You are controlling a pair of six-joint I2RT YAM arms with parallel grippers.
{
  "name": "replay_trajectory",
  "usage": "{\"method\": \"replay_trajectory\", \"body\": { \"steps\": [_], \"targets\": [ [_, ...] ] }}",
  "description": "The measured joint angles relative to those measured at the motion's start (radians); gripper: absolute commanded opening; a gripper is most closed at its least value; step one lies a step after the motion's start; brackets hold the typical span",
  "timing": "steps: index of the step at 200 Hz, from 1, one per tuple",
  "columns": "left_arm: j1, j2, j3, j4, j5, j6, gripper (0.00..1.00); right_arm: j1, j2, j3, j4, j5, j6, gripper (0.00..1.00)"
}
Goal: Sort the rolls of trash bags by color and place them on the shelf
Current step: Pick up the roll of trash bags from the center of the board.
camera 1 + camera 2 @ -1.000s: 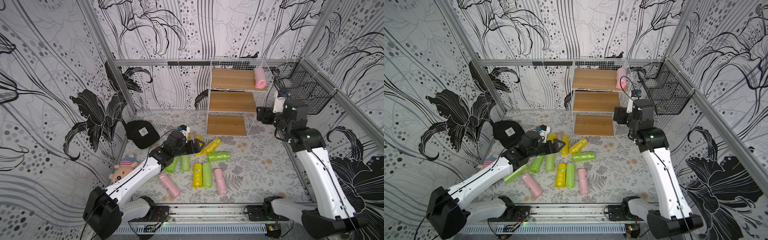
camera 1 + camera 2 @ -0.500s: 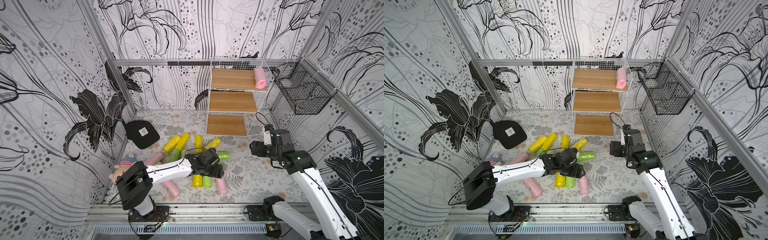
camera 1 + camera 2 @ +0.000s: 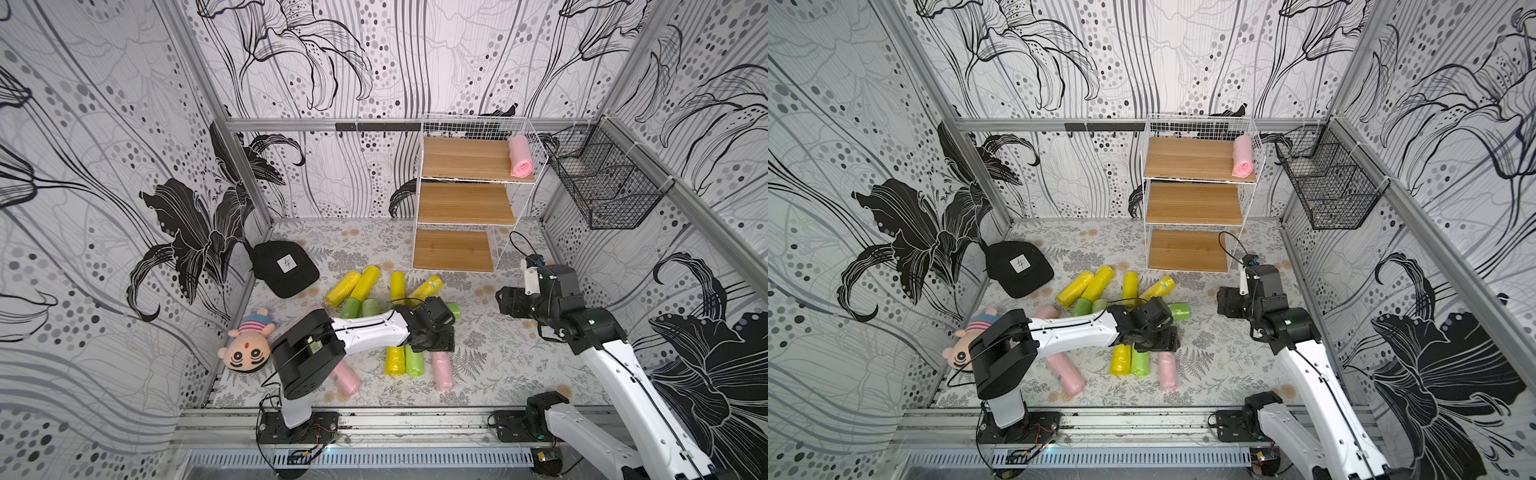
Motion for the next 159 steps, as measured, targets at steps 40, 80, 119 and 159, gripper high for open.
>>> {"method": "replay_trajectory", "body": {
  "steps": [40,80,119,159],
  "targets": [
    [0.000,0.070,0.026,0.004,-0.005,-0.018,0.66,0.000,-0.027,-0.002,0.000,0.000,0.000,0.84],
    [0.001,0.071,0.026,0.033,-0.026,-0.032,0.41,0.000,-0.023,-0.017,0.000,-0.024,0.000,0.84],
    [0.045,-0.009,-0.099,0.172,-0.024,-0.079,0.33,0.000,-0.019,-0.020,0.001,-0.100,0.001,0.84],
    [0.149,-0.269,-0.190,0.285,-0.060,-0.144,0.29,0.000,-0.028,-0.026,0.108,-0.315,0.090,0.86]
  ]
}}
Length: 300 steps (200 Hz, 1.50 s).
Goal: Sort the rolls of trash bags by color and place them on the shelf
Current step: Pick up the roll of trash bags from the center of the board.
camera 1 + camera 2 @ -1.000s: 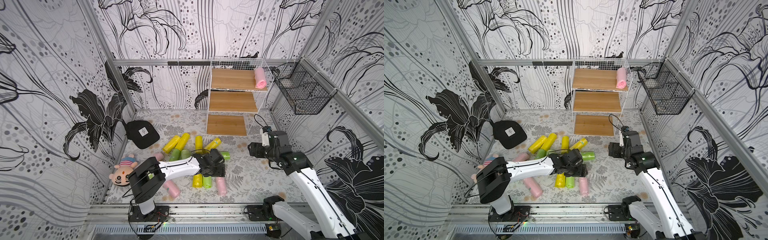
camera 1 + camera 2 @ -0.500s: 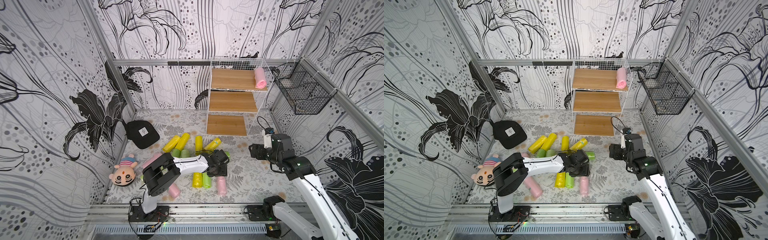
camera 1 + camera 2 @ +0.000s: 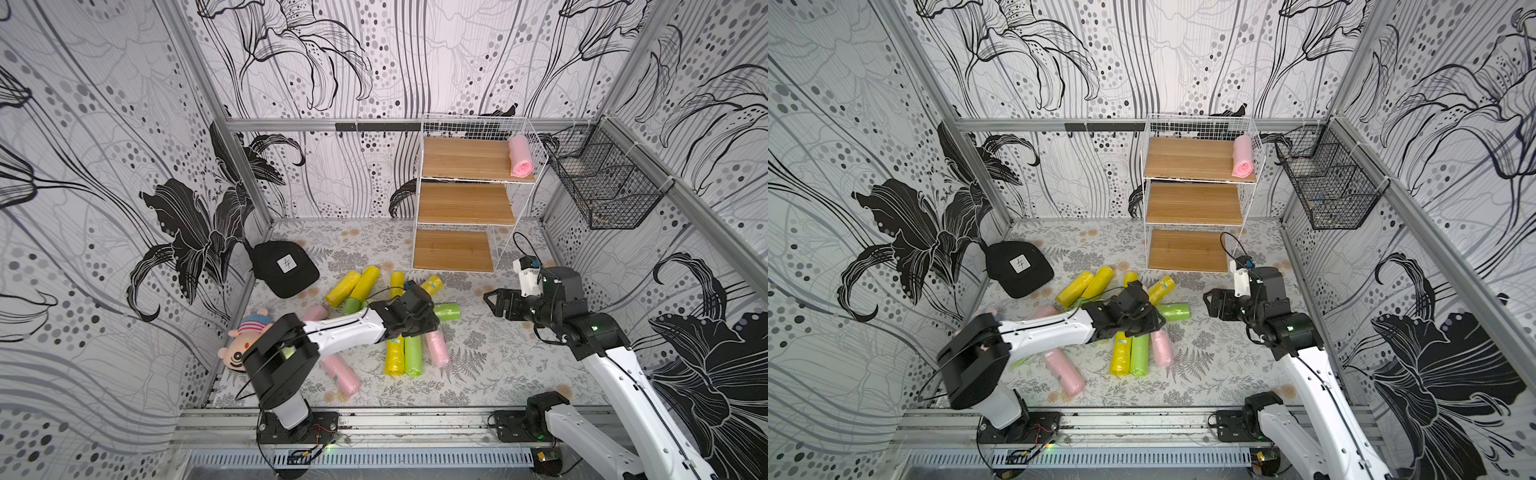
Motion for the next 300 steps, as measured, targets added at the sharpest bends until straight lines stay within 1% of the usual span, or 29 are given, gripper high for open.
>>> {"method": "replay_trajectory", "body": {
  "steps": [13,27,40,58,88,115,140,163,177,190,209,224,251,284,300],
  "targets": [
    [0.033,-0.105,-0.017,0.079,-0.031,-0.026,0.28,0.000,-0.012,-0.024,0.104,-0.084,0.072,0.87],
    [0.057,-0.212,-0.033,0.175,-0.103,-0.047,0.26,0.003,-0.015,-0.055,0.233,-0.166,0.172,0.89],
    [0.066,-0.285,-0.051,0.273,-0.176,-0.063,0.25,0.018,-0.006,-0.064,0.325,-0.204,0.244,0.93],
    [0.063,-0.340,-0.078,0.383,-0.253,-0.083,0.25,0.061,-0.001,-0.064,0.440,-0.217,0.323,0.94],
    [0.061,-0.348,-0.129,0.544,-0.320,-0.115,0.24,0.147,0.040,-0.071,0.644,-0.237,0.443,0.94],
    [0.061,-0.326,-0.191,0.684,-0.352,-0.136,0.24,0.188,0.108,-0.126,0.827,-0.254,0.568,0.95],
    [0.052,-0.297,-0.206,0.787,-0.375,-0.142,0.24,0.226,0.159,-0.153,0.895,-0.246,0.640,0.94],
    [0.041,-0.285,-0.207,0.872,-0.387,-0.142,0.23,0.266,0.175,-0.157,0.942,-0.233,0.668,0.94],
    [0.035,-0.278,-0.208,0.928,-0.394,-0.142,0.22,0.285,0.180,-0.157,0.977,-0.226,0.675,0.90],
    [0.032,-0.266,-0.212,0.983,-0.404,-0.143,0.22,0.300,0.185,-0.159,1.017,-0.212,0.690,0.83],
    [0.026,-0.248,-0.226,1.039,-0.414,-0.149,0.21,0.311,0.185,-0.180,1.079,-0.187,0.714,0.76],
    [0.022,-0.237,-0.231,1.053,-0.420,-0.152,0.21,0.312,0.187,-0.202,1.117,-0.168,0.729,0.73],
    [0.022,-0.232,-0.240,1.061,-0.428,-0.164,0.21,0.313,0.188,-0.214,1.161,-0.134,0.745,0.71],
    [0.018,-0.232,-0.240,1.079,-0.433,-0.174,0.21,0.315,0.188,-0.214,1.204,-0.119,0.748,0.55],
    [0.018,-0.231,-0.240,1.081,-0.435,-0.179,0.24,0.316,0.188,-0.214,1.210,-0.119,0.747,0.47]
  ]
}}
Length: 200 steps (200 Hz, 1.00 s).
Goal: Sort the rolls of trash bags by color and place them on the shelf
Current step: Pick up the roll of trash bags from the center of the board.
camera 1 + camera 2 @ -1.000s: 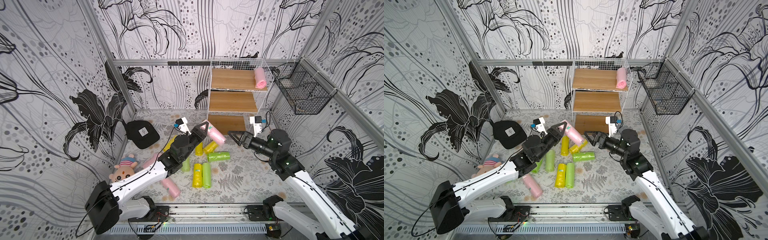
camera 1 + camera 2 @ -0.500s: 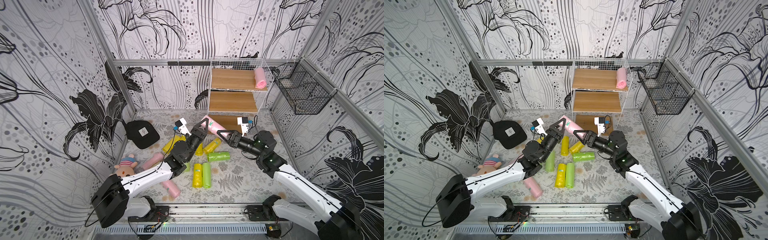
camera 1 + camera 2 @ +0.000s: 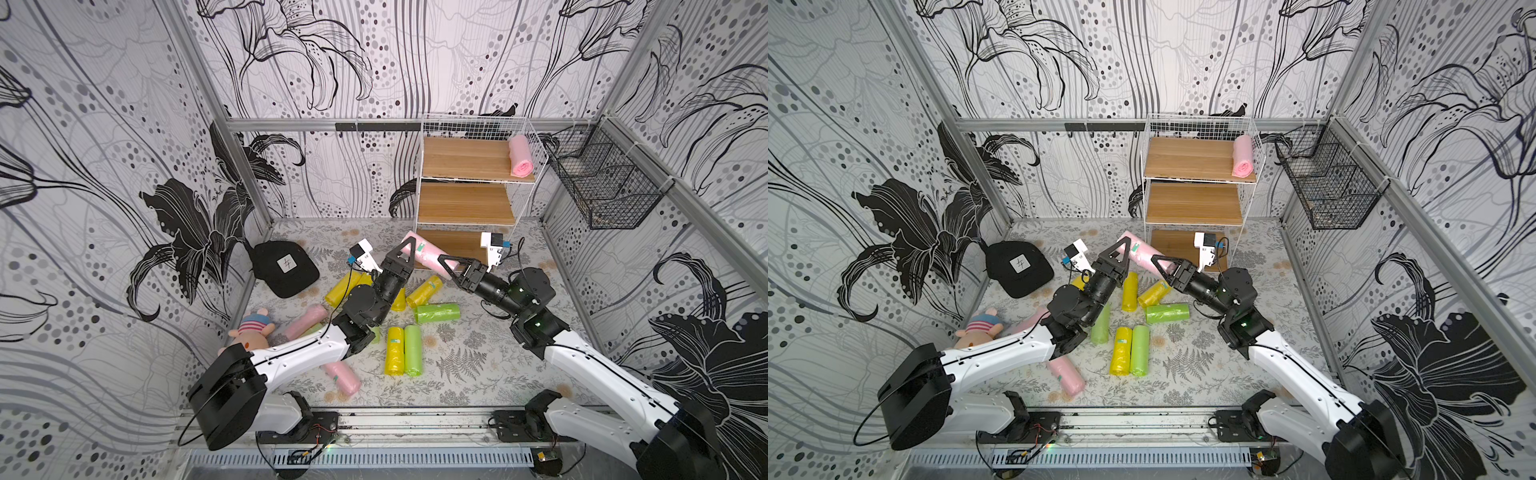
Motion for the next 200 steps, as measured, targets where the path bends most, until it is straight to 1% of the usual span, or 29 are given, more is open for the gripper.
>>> {"method": "replay_trajectory", "body": {
  "steps": [24,50,72,91,119,143,170,200],
  "targets": [
    [0.000,0.005,0.000,0.007,0.000,-0.003,0.42,0.002,-0.001,0.000,0.002,0.006,-0.006,0.40],
    [0.000,0.008,0.000,0.002,0.002,-0.004,0.72,0.002,-0.022,0.002,-0.043,0.031,-0.037,0.37],
    [0.001,0.000,0.001,-0.022,0.003,-0.003,0.85,0.002,-0.057,0.047,-0.179,0.093,-0.108,0.37],
    [0.003,-0.032,0.001,-0.093,0.003,0.026,0.88,0.002,-0.079,0.134,-0.312,0.163,-0.209,0.37],
    [0.006,-0.098,0.007,-0.214,0.001,0.090,0.89,0.002,-0.085,0.315,-0.486,0.291,-0.380,0.36],
    [0.007,-0.125,0.058,-0.366,0.002,0.167,0.90,0.002,-0.063,0.481,-0.602,0.430,-0.541,0.36],
    [0.007,-0.125,0.142,-0.533,0.033,0.253,0.90,0.002,0.017,0.652,-0.672,0.631,-0.726,0.36],
    [0.007,-0.120,0.189,-0.621,0.079,0.323,0.90,0.002,0.171,0.826,-0.711,0.817,-0.902,0.36]
  ]
}}
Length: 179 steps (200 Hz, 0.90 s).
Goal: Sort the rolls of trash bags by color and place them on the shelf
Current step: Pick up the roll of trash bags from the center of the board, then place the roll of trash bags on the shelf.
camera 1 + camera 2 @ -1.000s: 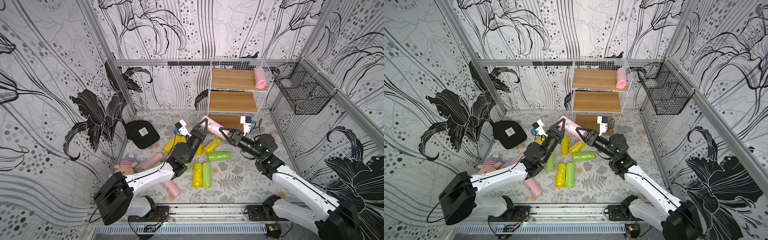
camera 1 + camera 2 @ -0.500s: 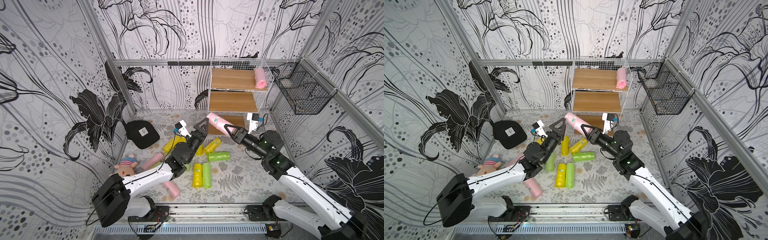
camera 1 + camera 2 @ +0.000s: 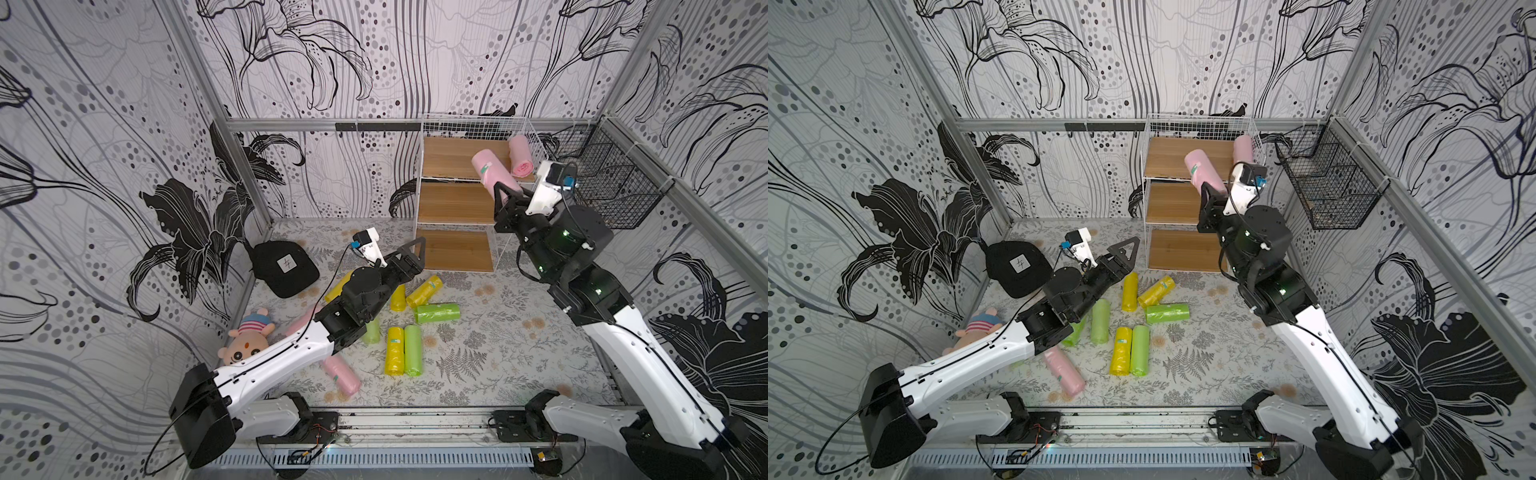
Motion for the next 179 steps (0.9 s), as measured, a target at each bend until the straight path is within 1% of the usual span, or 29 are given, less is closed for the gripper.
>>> {"method": "replay_trajectory", "body": {
  "steps": [27,60,118,179],
  "targets": [
    [0.000,0.004,0.004,-0.039,0.033,0.033,0.90,-0.003,0.150,0.132,-0.024,0.106,-0.129,0.36],
    [0.000,0.005,0.004,-0.060,0.054,0.048,0.90,-0.040,0.294,0.266,-0.066,0.160,-0.218,0.35],
    [0.000,0.005,0.004,-0.064,0.063,0.053,0.90,-0.161,0.434,0.431,-0.147,0.161,-0.223,0.36],
    [0.000,0.005,0.001,-0.063,0.065,0.053,0.90,-0.214,0.529,0.511,-0.202,0.145,-0.201,0.37]
  ]
}}
